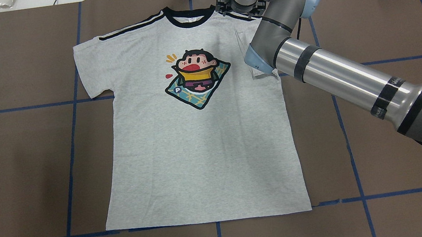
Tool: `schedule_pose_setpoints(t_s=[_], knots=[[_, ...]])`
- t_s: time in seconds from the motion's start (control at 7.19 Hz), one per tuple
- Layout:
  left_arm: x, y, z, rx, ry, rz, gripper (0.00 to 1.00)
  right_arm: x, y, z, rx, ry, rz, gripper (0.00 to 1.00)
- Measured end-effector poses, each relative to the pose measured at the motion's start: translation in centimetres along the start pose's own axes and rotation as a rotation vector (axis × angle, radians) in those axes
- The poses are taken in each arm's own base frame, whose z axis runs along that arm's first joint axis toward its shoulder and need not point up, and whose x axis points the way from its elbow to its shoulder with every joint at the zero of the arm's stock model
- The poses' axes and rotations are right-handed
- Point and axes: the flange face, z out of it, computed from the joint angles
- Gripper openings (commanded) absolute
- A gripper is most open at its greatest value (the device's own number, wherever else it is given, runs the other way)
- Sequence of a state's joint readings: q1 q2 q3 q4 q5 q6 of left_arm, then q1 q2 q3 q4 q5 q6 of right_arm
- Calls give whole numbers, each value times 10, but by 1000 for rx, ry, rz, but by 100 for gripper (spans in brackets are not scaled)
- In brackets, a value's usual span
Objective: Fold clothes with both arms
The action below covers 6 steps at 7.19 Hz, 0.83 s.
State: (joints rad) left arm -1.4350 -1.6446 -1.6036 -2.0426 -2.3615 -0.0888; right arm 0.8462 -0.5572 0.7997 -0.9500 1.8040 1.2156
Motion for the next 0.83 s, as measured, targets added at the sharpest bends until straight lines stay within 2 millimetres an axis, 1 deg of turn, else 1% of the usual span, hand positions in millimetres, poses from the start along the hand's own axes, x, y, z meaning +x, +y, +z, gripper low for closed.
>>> schedule_pose_setpoints(t_s=[0.14,0.28,0.42,0.56,0.7,0.83], knots=[[21,-30,27,-21,27,-12,100,14,4,-11,6,-28,-1,100],[32,-56,50,-36,44,-95,99,29,10,-20,3,-53,-1,100],[46,-87,73,-47,62,-214,98,49,19,-28,-11,-74,2,100],[70,-117,103,-65,86,-313,97,71,27,-35,-30,-93,3,100],[97,-141,129,-79,111,-384,96,88,33,-40,-47,-103,3,100],[123,-161,152,-78,117,-438,92,99,37,-42,-57,-106,4,100]])
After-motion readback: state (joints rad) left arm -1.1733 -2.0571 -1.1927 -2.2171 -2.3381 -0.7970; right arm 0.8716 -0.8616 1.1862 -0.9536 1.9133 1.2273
